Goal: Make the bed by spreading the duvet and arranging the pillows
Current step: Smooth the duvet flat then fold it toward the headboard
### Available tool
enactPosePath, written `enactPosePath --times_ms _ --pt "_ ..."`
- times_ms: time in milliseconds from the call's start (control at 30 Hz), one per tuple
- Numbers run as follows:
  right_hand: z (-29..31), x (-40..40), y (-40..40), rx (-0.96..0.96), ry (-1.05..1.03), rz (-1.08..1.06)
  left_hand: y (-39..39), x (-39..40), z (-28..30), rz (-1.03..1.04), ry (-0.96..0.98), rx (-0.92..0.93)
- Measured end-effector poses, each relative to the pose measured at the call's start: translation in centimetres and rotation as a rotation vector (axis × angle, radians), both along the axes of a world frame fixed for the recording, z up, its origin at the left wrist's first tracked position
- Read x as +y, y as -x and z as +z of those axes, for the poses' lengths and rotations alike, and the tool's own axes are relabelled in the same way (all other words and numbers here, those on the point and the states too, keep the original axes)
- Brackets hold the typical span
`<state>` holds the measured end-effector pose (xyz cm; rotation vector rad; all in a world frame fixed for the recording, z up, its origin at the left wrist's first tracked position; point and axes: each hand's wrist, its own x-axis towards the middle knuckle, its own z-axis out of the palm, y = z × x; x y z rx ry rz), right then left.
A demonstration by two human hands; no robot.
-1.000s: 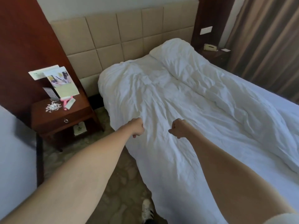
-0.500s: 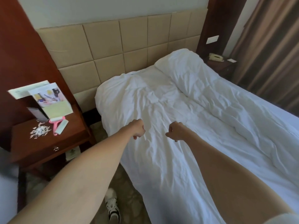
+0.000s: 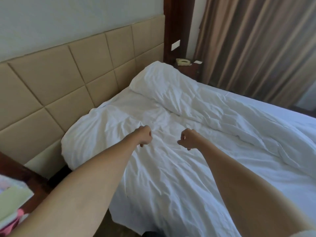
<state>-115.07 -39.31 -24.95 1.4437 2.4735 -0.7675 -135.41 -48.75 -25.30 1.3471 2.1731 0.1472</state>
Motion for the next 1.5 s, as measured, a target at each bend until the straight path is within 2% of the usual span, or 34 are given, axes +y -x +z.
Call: enactPosePath --times_ms 233,533,767,1033,1267,1400,1500 --pt "-2.5 8.0 9.3 0.017 0.014 -0.065 9.1 8.2 -2.0 -0.104 0.039 0.051" --pt "-6.3 19.1 22.6 0.012 0.041 -0.060 22.1 19.1 -4.7 -0.019 0.034 0.155" --pt "-10.0 28.0 28.3 0.049 -0.056 -0.165 26.3 29.5 -10.0 -0.174 0.055 0.198" --pt "-18.7 37.9 33.8 0.054 -0.059 -0.298 29.7 43.2 -16.7 -0.306 0.015 0.108" --pt "-26.6 46.9 38.5 -0.069 -0.066 -0.240 31.5 54.4 -23.9 -0.426 -0.006 0.308" --pt "-30.5 50.4 39.1 -0.088 0.019 -0.281 33.0 57.8 -28.0 -0.467 0.136 0.368" --pt "-33.5 51.4 39.3 -0.082 0.047 -0.316 33.6 59.2 -29.9 -0.479 0.110 0.428"
